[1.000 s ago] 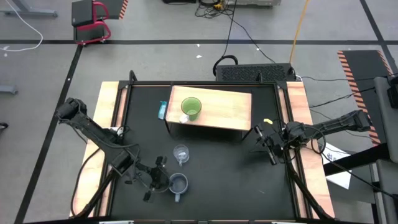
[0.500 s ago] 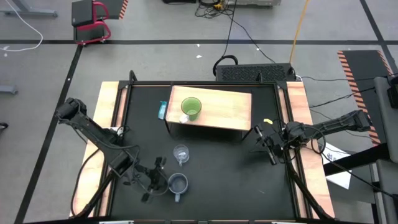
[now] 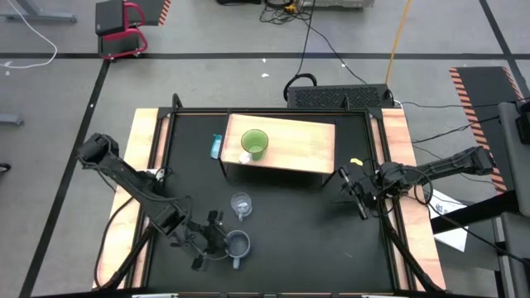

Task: Stack small to large cups/mugs on shelf
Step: Put the gray cup on the shelf

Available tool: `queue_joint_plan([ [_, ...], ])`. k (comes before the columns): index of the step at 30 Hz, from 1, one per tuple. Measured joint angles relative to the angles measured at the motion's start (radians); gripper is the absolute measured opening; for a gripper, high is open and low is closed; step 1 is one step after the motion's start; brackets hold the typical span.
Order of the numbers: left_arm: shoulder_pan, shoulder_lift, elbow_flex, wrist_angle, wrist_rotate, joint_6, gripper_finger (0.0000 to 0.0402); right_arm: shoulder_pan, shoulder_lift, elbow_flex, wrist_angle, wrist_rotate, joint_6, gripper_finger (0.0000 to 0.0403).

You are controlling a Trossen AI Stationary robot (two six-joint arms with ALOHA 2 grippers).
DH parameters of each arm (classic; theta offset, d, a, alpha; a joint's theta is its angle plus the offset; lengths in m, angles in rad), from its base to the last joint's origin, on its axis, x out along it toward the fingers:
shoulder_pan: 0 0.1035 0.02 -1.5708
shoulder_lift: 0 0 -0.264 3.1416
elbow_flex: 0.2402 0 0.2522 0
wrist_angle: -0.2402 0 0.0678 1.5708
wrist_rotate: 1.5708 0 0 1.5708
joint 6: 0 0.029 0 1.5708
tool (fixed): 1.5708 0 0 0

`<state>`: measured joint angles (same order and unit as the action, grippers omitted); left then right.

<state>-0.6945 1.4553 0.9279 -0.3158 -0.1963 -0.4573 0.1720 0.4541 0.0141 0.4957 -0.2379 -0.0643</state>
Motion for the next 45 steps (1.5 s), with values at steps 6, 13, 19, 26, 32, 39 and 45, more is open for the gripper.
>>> queue_joint_plan([
  [6,0.005,0.019,-0.001,-0.014,0.075,-0.060,0.0094,0.000,0.000,0.000,0.001,0.000,0.000,0.0000],
  [13,0.011,0.016,-0.001,-0.025,0.082,-0.038,0.0182,0.000,0.000,0.000,0.001,0.000,0.000,0.0000],
  [19,0.013,0.016,-0.001,-0.023,0.078,0.037,0.0218,0.000,0.000,0.000,0.001,0.000,0.000,0.0000],
  [26,0.042,0.016,-0.001,0.018,0.093,0.098,0.0220,0.000,0.000,0.000,0.001,0.000,0.000,0.0000],
  [32,0.080,0.016,-0.001,0.052,0.150,0.134,0.0220,0.000,0.000,0.000,0.001,0.000,-0.001,0.0000],
  [39,0.078,0.016,-0.001,0.053,0.181,0.147,0.0220,0.000,0.000,0.000,-0.012,0.000,-0.002,0.0000],
  [45,0.063,0.016,-0.001,0.087,0.196,0.165,0.0209,0.000,0.000,0.000,-0.017,0.000,-0.001,0.0000],
])
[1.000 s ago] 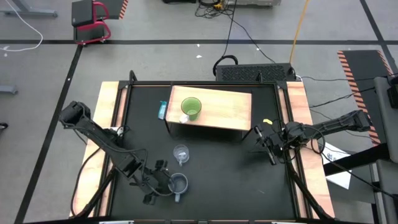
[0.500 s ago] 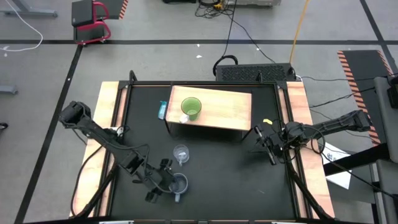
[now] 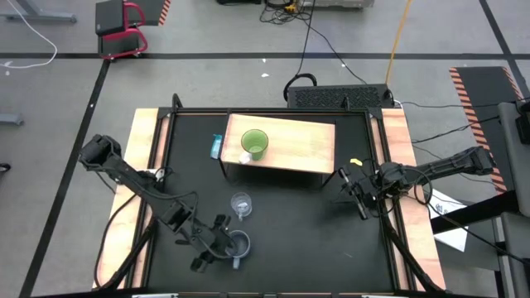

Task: Stack small to large cups/mugs on shelf
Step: Put the gray cup on the shelf

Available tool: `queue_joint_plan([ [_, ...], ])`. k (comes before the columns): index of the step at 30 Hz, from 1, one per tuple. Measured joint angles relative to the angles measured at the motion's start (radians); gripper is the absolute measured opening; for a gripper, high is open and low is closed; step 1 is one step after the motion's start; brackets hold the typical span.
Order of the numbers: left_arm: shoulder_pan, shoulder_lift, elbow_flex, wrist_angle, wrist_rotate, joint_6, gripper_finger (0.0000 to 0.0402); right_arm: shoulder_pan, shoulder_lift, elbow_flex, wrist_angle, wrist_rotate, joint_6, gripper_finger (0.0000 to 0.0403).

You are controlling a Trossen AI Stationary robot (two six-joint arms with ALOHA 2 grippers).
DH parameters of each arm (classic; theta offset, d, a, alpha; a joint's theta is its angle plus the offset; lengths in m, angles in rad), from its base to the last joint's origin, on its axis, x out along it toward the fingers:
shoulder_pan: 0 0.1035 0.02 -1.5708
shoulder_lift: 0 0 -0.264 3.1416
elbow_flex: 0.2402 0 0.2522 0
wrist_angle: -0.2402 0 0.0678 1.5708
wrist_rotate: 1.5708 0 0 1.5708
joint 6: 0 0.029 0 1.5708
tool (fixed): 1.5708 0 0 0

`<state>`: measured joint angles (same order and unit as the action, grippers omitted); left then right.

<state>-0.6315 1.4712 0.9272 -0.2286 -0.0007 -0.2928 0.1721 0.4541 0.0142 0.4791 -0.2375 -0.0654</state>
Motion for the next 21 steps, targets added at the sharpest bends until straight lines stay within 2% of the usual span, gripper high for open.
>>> queue_joint_plan([
  [8,-0.001,0.000,0.000,0.010,-0.003,0.024,0.0176,0.000,0.000,0.000,-0.002,0.000,0.000,0.0000],
  [21,0.003,0.053,0.000,0.028,-0.027,0.002,0.0188,0.000,0.001,0.000,-0.015,0.000,0.000,0.0000],
])
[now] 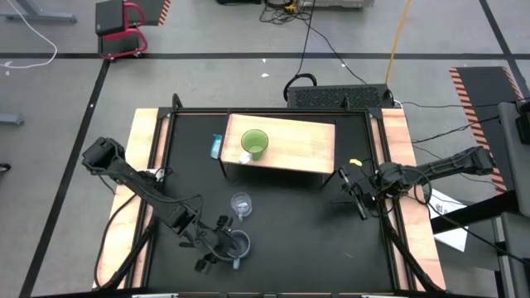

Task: Stack small to large cups/mugs on shelf
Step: Put the gray cup on the shelf

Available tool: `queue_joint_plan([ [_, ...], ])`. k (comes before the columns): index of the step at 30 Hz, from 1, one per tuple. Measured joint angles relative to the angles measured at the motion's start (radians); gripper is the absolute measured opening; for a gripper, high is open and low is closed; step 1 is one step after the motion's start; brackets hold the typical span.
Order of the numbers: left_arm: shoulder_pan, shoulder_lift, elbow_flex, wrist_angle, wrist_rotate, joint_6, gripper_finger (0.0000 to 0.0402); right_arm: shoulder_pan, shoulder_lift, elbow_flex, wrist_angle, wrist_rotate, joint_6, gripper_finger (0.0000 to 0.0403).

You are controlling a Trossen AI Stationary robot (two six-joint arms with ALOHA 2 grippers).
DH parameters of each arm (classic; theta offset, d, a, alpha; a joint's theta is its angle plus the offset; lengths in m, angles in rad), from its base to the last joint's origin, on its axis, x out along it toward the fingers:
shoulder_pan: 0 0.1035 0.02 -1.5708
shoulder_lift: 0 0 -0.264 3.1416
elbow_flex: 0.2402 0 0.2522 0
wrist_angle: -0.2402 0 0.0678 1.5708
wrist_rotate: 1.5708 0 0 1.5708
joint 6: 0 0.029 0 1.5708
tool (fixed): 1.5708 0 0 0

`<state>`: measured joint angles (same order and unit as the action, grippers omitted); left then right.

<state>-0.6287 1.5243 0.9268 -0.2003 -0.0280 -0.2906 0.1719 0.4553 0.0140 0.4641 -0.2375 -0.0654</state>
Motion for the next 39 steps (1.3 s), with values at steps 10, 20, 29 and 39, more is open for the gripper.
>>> queue_joint_plan([
  [10,-0.002,0.002,0.000,-0.004,0.028,-0.008,0.0189,0.000,0.000,0.000,-0.005,0.000,0.001,0.0000],
  [20,-0.001,0.056,0.000,-0.007,0.028,-0.010,0.0189,0.000,0.000,0.000,-0.005,0.000,0.001,0.0000],
  [29,-0.001,0.061,0.000,-0.007,0.028,-0.012,0.0189,0.000,0.000,0.000,-0.005,0.000,0.001,0.0000],
  [39,0.006,0.060,0.000,-0.008,0.027,-0.005,0.0188,0.000,0.000,0.000,-0.004,0.000,0.002,0.0000],
])
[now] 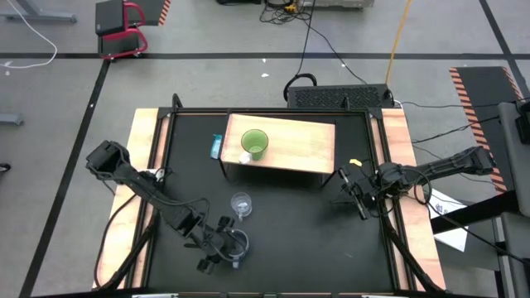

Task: Stack small to large cups/mugs on shelf
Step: Put the gray cup on the shelf

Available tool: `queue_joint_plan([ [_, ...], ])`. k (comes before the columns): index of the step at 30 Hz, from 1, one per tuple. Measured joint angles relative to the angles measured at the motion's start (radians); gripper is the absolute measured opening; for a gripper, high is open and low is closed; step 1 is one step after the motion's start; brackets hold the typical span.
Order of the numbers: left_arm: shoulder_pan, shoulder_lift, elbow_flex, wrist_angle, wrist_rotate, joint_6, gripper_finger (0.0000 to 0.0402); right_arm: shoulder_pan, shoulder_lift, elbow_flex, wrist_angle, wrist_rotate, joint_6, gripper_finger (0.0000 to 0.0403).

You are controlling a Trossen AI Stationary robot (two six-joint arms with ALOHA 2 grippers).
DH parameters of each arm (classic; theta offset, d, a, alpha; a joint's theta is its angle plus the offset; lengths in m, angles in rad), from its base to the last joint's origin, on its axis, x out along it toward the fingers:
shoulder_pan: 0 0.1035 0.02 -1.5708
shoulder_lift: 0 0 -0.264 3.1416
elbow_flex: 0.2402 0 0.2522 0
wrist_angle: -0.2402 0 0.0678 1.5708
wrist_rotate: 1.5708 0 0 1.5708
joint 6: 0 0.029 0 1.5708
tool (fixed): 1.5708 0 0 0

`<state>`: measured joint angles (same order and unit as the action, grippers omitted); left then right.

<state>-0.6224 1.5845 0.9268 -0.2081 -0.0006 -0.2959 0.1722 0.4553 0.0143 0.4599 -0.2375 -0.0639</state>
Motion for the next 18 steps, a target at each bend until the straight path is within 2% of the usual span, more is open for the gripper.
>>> queue_joint_plan([
  [5,0.005,0.000,0.000,0.000,0.000,0.003,0.0179,0.000,0.000,0.000,0.000,0.000,0.000,0.0000],
  [18,0.007,0.000,0.000,0.000,0.000,0.031,0.0076,0.000,0.000,0.000,0.000,0.000,0.000,0.0000],
])
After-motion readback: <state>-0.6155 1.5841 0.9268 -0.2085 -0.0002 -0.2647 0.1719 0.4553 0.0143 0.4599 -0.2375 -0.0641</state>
